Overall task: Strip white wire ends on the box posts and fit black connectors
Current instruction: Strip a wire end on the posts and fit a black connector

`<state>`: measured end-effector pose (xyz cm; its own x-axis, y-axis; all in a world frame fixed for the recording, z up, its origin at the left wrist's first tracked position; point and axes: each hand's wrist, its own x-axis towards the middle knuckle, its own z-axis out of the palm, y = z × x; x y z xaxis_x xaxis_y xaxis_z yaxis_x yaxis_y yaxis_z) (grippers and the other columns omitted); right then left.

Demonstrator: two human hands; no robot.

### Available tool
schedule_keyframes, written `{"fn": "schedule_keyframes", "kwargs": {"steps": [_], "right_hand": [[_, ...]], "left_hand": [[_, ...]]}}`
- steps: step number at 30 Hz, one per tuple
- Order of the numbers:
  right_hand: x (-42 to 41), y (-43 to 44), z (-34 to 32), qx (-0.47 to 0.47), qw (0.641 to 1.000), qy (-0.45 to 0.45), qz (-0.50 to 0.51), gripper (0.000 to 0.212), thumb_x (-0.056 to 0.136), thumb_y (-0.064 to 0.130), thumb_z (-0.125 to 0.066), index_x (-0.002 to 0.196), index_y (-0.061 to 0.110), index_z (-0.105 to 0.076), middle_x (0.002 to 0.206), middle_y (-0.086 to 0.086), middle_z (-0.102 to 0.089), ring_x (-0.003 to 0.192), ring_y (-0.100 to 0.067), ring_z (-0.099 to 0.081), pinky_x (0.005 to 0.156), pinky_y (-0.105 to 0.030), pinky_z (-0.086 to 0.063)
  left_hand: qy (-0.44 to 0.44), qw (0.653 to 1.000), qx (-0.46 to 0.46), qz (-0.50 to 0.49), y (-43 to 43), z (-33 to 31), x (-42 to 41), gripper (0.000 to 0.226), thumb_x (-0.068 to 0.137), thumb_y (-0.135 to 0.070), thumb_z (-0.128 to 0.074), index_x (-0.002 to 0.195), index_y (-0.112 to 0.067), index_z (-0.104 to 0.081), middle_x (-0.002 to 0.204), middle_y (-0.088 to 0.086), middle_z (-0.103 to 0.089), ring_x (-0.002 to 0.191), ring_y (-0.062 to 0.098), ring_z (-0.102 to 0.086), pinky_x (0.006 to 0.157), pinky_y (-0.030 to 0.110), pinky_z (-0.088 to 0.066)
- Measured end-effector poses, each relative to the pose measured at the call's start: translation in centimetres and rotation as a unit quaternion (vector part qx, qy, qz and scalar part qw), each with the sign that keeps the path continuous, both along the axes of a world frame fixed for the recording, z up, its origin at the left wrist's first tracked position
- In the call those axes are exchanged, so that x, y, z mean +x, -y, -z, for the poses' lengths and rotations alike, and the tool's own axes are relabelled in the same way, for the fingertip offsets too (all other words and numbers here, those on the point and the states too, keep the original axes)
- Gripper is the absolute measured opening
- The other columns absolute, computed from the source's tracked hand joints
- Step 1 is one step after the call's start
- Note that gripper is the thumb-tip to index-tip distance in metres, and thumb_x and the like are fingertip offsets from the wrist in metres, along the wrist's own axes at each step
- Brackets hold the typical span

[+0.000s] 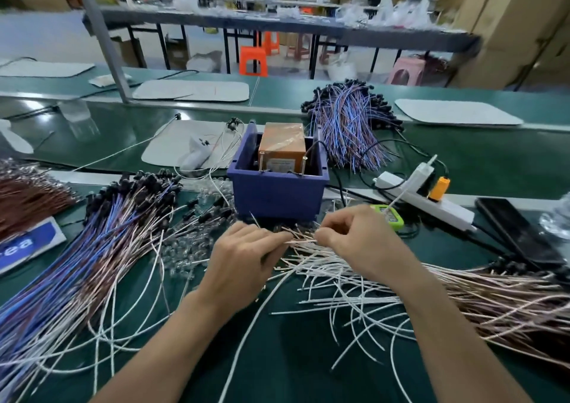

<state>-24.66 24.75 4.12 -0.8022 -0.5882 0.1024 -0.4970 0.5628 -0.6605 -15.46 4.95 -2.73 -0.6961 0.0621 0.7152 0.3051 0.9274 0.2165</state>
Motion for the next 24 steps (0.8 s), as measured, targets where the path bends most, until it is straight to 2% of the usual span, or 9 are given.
{"fn": "schedule_keyframes", "kwargs": {"steps": [4, 8, 10, 13, 16, 18, 21, 23, 24], "right_hand": [[1.5, 0.5, 3.0, -0.075, 0.996, -0.015, 0.046, 0.021, 0.093, 0.021, -0.064, 0.074, 0.029, -0.072, 0.063, 0.016, -0.065, 0.06, -0.003, -0.057, 0.056, -0.014, -0.039], [2.9, 1.1, 4.7, -0.133, 0.97, -0.132, 0.152, 0.013, 0.096, 0.018, -0.067, 0.092, 0.026, -0.075, 0.082, 0.01, -0.067, 0.081, -0.01, -0.06, 0.074, -0.028, -0.046], [3.6, 1.9, 4.8, -0.136, 0.96, -0.196, 0.146, 0.012, 0.098, 0.018, -0.063, 0.095, 0.024, -0.073, 0.085, 0.008, -0.065, 0.084, -0.013, -0.058, 0.076, -0.028, -0.044], [5.2, 3.3, 4.8, -0.051, 0.957, -0.27, 0.094, 0.011, 0.097, 0.019, -0.058, 0.088, 0.022, -0.063, 0.074, 0.005, -0.064, 0.071, -0.019, -0.057, 0.071, -0.033, -0.046], [5.9, 4.1, 4.7, 0.074, 0.929, -0.346, 0.109, 0.019, 0.085, 0.009, -0.073, 0.078, 0.022, -0.06, 0.064, 0.004, -0.065, 0.067, -0.024, -0.062, 0.082, -0.039, -0.043], [5.9, 4.1, 4.3, 0.105, 0.917, -0.359, 0.139, 0.021, 0.081, 0.008, -0.076, 0.073, 0.021, -0.062, 0.061, 0.002, -0.066, 0.069, -0.026, -0.063, 0.087, -0.04, -0.037], [6.4, 4.3, 3.6, 0.132, 0.897, -0.389, 0.166, 0.021, 0.081, 0.003, -0.063, 0.066, 0.019, -0.064, 0.06, -0.001, -0.066, 0.074, -0.028, -0.063, 0.092, -0.043, -0.036], [6.9, 4.6, 2.9, 0.147, 0.898, -0.379, 0.168, 0.023, 0.075, 0.001, -0.06, 0.061, 0.019, -0.061, 0.055, -0.001, -0.062, 0.066, -0.027, -0.062, 0.087, -0.042, -0.038], [6.9, 4.9, 2.6, 0.15, 0.908, -0.352, 0.169, 0.024, 0.074, 0.001, -0.064, 0.06, 0.02, -0.059, 0.054, 0.0, -0.059, 0.06, -0.027, -0.06, 0.079, -0.038, -0.04]], "left_hand": [[0.008, 0.999, -0.006, -0.046, 0.6, 0.6, 0.1, 0.014, 0.094, -0.022, -0.069, 0.098, -0.017, -0.082, 0.081, -0.006, -0.076, 0.07, 0.017, -0.066, 0.075, 0.036, -0.048], [-0.007, 0.997, -0.077, -0.03, 0.6, 0.5, 0.3, 0.013, 0.094, -0.018, -0.07, 0.087, -0.022, -0.08, 0.071, -0.009, -0.069, 0.065, 0.02, -0.058, 0.073, 0.038, -0.046], [-0.015, 0.994, -0.104, -0.014, 0.3, 0.5, 0.4, 0.016, 0.096, -0.02, -0.067, 0.085, -0.024, -0.078, 0.07, -0.01, -0.066, 0.067, 0.019, -0.056, 0.074, 0.038, -0.046], [-0.033, 0.993, -0.117, -0.005, -0.6, 0.4, 0.4, 0.026, 0.099, -0.019, -0.063, 0.074, -0.021, -0.071, 0.069, -0.009, -0.061, 0.069, 0.019, -0.052, 0.073, 0.035, -0.041], [-0.03, 0.993, -0.115, -0.01, -0.9, 0.4, 0.3, 0.025, 0.097, -0.017, -0.066, 0.071, -0.02, -0.067, 0.068, -0.007, -0.058, 0.067, 0.02, -0.05, 0.073, 0.034, -0.038], [-0.021, 0.994, -0.106, -0.03, -0.7, 0.5, 0.4, 0.019, 0.097, -0.021, -0.067, 0.078, -0.021, -0.072, 0.069, -0.008, -0.061, 0.068, 0.021, -0.052, 0.074, 0.035, -0.04], [-0.016, 0.994, -0.102, -0.039, -0.8, 0.4, 0.4, 0.011, 0.096, -0.025, -0.069, 0.088, -0.023, -0.077, 0.071, -0.01, -0.063, 0.07, 0.02, -0.052, 0.076, 0.035, -0.04], [-0.02, 0.995, -0.097, -0.023, -1.2, 0.3, 0.4, 0.017, 0.095, -0.02, -0.068, 0.079, -0.022, -0.074, 0.068, -0.008, -0.06, 0.067, 0.02, -0.049, 0.073, 0.036, -0.04], [-0.024, 0.995, -0.097, -0.007, -1.4, 0.3, 0.4, 0.023, 0.093, -0.016, -0.066, 0.071, -0.02, -0.07, 0.066, -0.007, -0.058, 0.066, 0.02, -0.048, 0.072, 0.035, -0.04]]}}
